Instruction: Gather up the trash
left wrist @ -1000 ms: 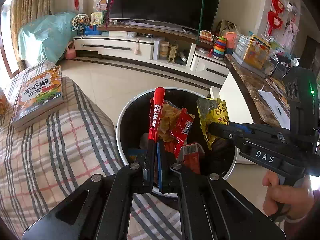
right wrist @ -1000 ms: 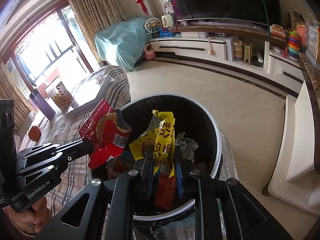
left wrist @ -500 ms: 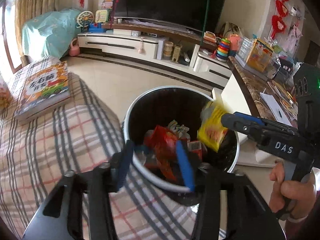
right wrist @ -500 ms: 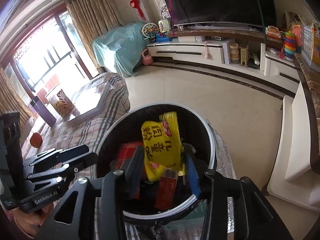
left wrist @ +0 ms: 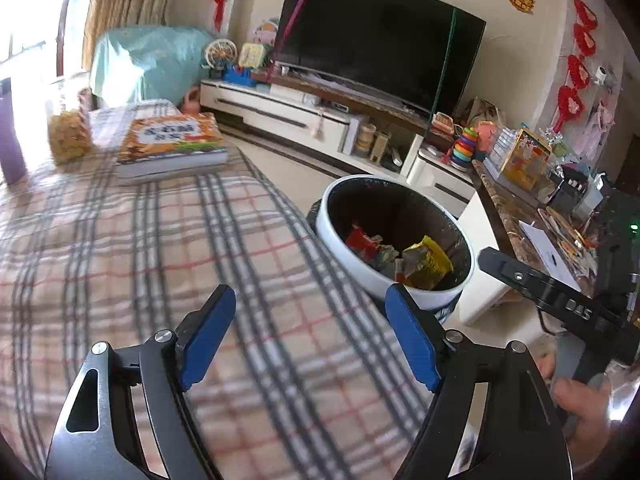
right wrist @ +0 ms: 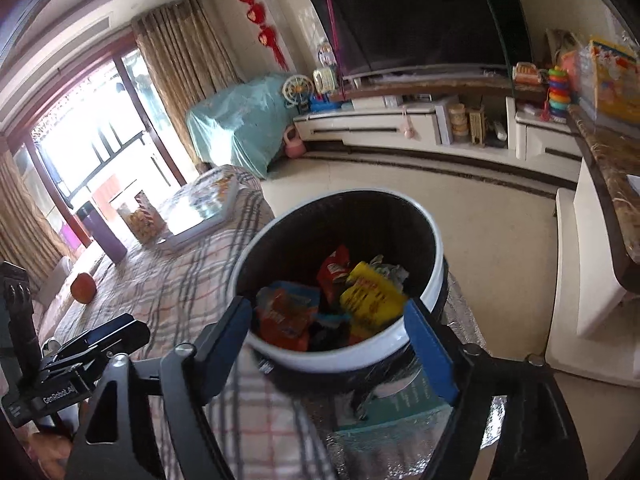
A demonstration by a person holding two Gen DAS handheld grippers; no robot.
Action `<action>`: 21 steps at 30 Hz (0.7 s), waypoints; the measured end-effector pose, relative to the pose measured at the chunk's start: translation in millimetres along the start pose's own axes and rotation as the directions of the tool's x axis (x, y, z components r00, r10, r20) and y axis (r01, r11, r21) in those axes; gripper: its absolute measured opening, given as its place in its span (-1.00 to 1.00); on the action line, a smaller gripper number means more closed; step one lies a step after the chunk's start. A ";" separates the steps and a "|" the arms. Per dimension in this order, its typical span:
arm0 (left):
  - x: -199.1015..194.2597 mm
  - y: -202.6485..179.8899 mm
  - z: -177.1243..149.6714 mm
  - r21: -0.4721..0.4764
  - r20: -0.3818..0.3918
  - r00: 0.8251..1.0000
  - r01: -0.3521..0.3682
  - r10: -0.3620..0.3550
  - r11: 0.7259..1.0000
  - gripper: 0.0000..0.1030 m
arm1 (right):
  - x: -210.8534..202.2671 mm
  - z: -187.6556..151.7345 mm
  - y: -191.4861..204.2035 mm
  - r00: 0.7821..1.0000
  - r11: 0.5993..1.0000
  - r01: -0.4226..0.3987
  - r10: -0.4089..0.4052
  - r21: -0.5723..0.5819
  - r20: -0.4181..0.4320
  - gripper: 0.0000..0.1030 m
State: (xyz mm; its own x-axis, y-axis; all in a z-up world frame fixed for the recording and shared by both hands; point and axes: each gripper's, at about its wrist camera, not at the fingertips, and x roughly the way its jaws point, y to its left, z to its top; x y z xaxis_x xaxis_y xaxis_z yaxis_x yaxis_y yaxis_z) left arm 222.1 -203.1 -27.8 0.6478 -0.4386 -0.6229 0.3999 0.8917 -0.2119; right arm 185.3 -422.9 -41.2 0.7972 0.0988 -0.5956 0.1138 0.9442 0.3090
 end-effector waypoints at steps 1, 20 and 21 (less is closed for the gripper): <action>-5.4 0.5 -2.5 0.001 0.013 1.000 -0.007 0.007 1.000 0.56 | -7.7 -6.9 6.5 1.000 1.000 0.003 -0.003 -0.001 0.022 0.71; -115.3 2.0 -37.1 0.031 0.404 0.890 -0.244 0.211 0.969 1.00 | -92.1 -44.9 81.8 0.899 0.967 0.185 -0.094 -0.176 0.427 1.00; -115.0 0.9 -39.3 0.032 0.412 0.883 -0.261 0.225 0.965 1.00 | -90.8 -47.8 83.2 0.899 0.966 0.190 -0.098 -0.178 0.428 1.00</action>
State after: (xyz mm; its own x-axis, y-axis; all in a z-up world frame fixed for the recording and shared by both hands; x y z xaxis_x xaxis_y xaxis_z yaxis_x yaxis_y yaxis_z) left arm 122.4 -147.5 14.0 0.9291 -0.2331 -0.2873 0.2381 0.9711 -0.0178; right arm 94.1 -338.3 3.2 0.9588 -0.1378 -0.2484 0.1557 0.9864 0.0535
